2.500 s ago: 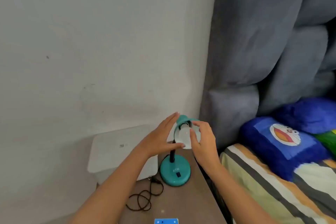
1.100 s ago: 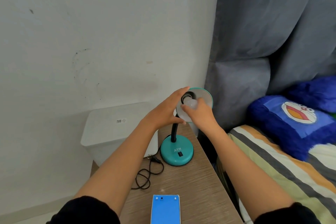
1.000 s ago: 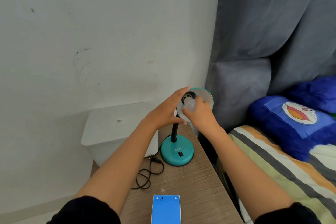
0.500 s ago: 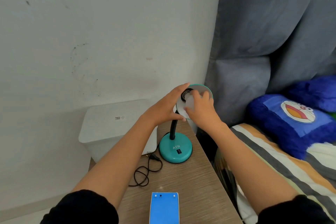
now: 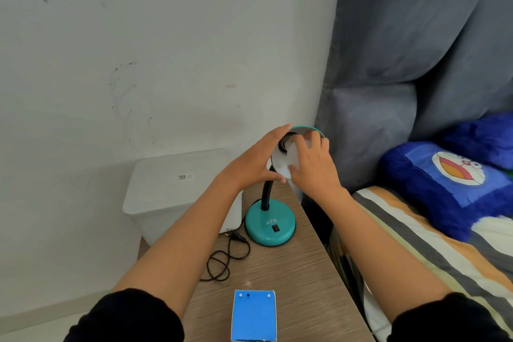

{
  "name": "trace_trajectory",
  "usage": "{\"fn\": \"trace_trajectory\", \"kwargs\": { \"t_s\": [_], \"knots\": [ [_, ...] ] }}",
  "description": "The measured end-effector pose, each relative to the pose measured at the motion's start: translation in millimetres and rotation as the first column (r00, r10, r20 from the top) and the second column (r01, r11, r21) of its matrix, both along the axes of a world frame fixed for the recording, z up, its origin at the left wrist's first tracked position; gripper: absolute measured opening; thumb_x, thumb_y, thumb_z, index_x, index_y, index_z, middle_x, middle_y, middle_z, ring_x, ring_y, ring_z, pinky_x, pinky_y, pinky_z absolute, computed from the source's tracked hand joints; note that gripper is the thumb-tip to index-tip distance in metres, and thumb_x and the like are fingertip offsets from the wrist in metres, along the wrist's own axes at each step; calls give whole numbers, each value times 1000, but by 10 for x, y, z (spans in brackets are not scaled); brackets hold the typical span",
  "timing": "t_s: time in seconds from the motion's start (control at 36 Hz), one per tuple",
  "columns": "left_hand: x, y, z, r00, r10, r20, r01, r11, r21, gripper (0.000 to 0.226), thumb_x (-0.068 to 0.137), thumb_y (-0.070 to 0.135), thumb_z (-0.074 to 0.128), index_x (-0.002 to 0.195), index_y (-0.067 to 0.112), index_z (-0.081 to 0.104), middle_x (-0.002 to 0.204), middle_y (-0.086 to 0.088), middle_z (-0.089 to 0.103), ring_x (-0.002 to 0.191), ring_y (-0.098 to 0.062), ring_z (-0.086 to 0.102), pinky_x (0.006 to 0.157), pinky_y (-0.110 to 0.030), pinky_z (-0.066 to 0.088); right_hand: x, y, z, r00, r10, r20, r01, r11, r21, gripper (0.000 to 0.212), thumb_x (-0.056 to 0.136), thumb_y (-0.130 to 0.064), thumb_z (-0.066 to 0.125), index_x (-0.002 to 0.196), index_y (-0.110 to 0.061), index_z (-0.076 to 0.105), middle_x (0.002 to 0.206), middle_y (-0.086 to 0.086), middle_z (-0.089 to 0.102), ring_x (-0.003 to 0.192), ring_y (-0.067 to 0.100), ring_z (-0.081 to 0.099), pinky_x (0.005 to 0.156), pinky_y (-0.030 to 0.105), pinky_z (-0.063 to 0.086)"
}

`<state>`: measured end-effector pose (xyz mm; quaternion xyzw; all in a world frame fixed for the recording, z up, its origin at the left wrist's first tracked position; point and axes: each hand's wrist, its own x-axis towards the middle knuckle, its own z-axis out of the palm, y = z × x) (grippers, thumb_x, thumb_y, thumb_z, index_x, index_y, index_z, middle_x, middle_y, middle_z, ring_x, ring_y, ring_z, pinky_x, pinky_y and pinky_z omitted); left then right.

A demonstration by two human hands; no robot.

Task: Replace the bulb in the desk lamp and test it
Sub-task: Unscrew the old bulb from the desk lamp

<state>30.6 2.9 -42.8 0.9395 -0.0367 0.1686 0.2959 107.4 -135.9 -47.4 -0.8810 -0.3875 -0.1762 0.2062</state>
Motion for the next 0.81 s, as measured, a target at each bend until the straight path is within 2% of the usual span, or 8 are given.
{"fn": "trace_trajectory", "kwargs": {
  "t_s": [0.08,0.17,0.28,0.36,0.42,0.53,0.67,0.81],
  "knots": [
    [1,-9,8,1000,0,-5,0,1000,4,106,70,20,80,148,28,9,153,5,19,124,13,17,93,8,14,-16,20,-13,988,4,-152,10,996,91,59,89,-45,49,136,-17,28,132,16,33,123,32,33,93,42,43],
    [7,-11,12,1000,-3,-8,3,1000,2,108,69,20,81,148,29,8,153,6,18,123,15,14,94,8,12,-20,61,13,955,24,-296,27,986,167,50,93,-42,43,132,-13,31,126,19,35,121,36,36,88,40,40],
    [-5,0,4,1000,-2,-10,2,1000,-6,108,69,20,81,148,29,7,153,6,19,123,14,16,96,5,13,-9,31,18,979,71,-191,-52,993,107,50,89,-30,55,133,-15,36,130,18,34,121,34,30,99,41,35],
    [-21,-4,9,1000,1,-13,-1,1000,-11,107,70,21,80,148,30,7,153,6,19,124,13,17,101,-4,17,6,-7,7,993,69,-96,-62,995,77,55,86,-33,58,135,-20,37,134,13,34,123,29,33,95,39,44],
    [-24,-16,18,1000,0,-15,0,1000,-11,107,70,22,80,148,30,7,153,6,19,125,12,17,104,-12,19,-15,-1,3,989,46,-138,-31,993,111,56,89,-39,52,137,-19,32,133,14,36,122,29,37,91,41,46],
    [-1,-28,23,1000,-2,-15,2,1000,-6,109,69,21,81,148,32,6,153,8,18,123,15,15,103,-11,18,-69,61,37,933,6,-359,73,976,207,54,93,-42,44,134,-12,29,128,19,35,116,35,43,89,44,44],
    [12,6,1,1000,0,-8,0,1000,7,109,69,22,81,148,30,6,153,6,19,121,16,15,93,7,13,-27,14,27,995,59,-85,-55,997,51,54,83,-20,61,132,-18,37,135,14,31,120,34,31,97,39,38],
    [24,-10,5,1000,1,-5,-1,1000,9,109,70,20,81,148,30,6,154,5,17,121,17,13,97,3,13,-32,41,53,915,70,-397,10,981,195,54,91,-43,46,136,-19,28,131,17,31,123,35,35,94,45,41]
  ]
}}
